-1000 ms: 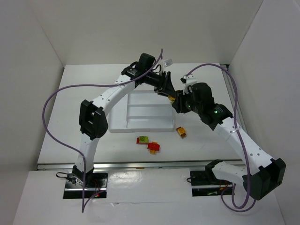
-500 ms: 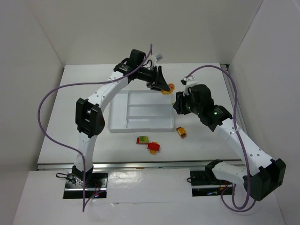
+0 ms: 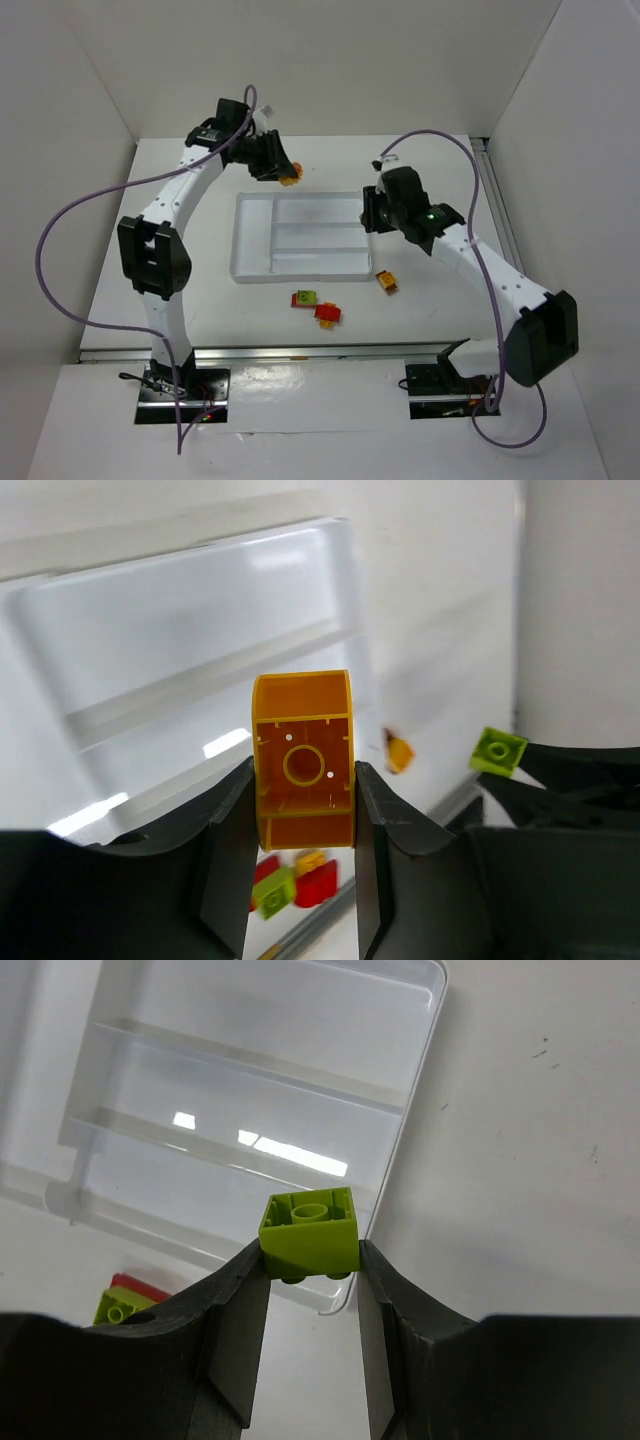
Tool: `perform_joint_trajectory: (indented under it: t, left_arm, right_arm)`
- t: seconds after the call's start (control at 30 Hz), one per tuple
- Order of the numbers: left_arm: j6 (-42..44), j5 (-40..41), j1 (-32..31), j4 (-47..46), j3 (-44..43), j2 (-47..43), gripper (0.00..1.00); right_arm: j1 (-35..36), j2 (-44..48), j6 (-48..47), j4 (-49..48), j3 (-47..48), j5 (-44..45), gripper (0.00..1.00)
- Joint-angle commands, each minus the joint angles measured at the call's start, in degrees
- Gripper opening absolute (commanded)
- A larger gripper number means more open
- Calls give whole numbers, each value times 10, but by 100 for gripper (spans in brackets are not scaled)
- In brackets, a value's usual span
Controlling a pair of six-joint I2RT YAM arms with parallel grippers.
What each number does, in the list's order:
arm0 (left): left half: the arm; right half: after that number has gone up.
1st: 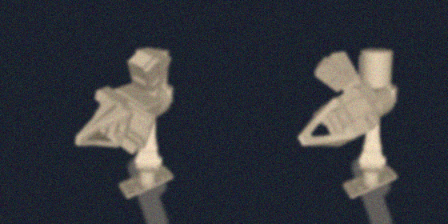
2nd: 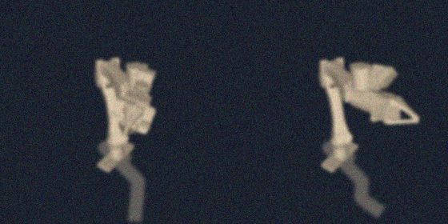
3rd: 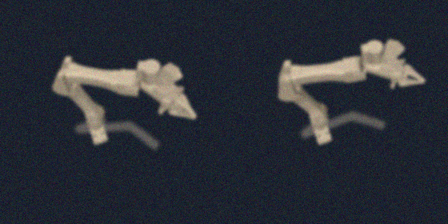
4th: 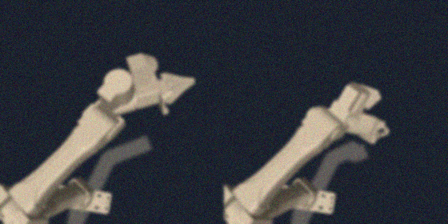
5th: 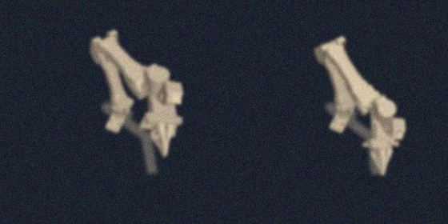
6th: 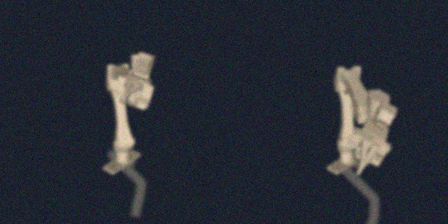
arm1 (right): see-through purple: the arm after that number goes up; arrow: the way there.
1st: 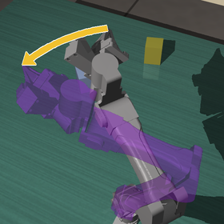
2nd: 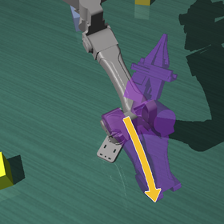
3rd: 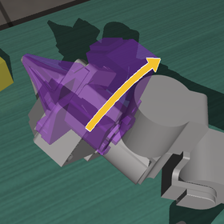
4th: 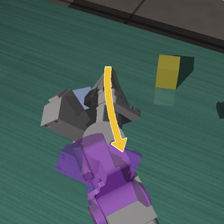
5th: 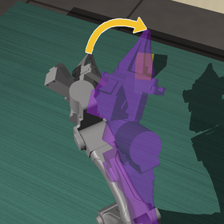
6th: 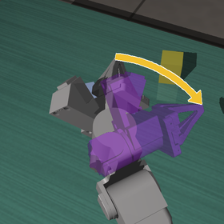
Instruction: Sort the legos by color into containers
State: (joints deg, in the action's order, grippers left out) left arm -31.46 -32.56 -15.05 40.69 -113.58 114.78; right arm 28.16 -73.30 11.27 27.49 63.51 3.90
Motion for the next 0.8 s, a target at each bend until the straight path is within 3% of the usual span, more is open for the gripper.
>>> perform_joint_trajectory:
  t: [0.0,0.33,0.77]
  left_arm:
    - [39,129,12,45,38,-69,0]
    - [54,188,63,45,182,-153,0]
    - [65,231,69,13,312,-202,0]
  right_arm:
    - [25,-59,34,-25,57,28,16]
    - [37,-287,62,-45,202,68,16]
    - [37,-432,68,-48,293,89,26]
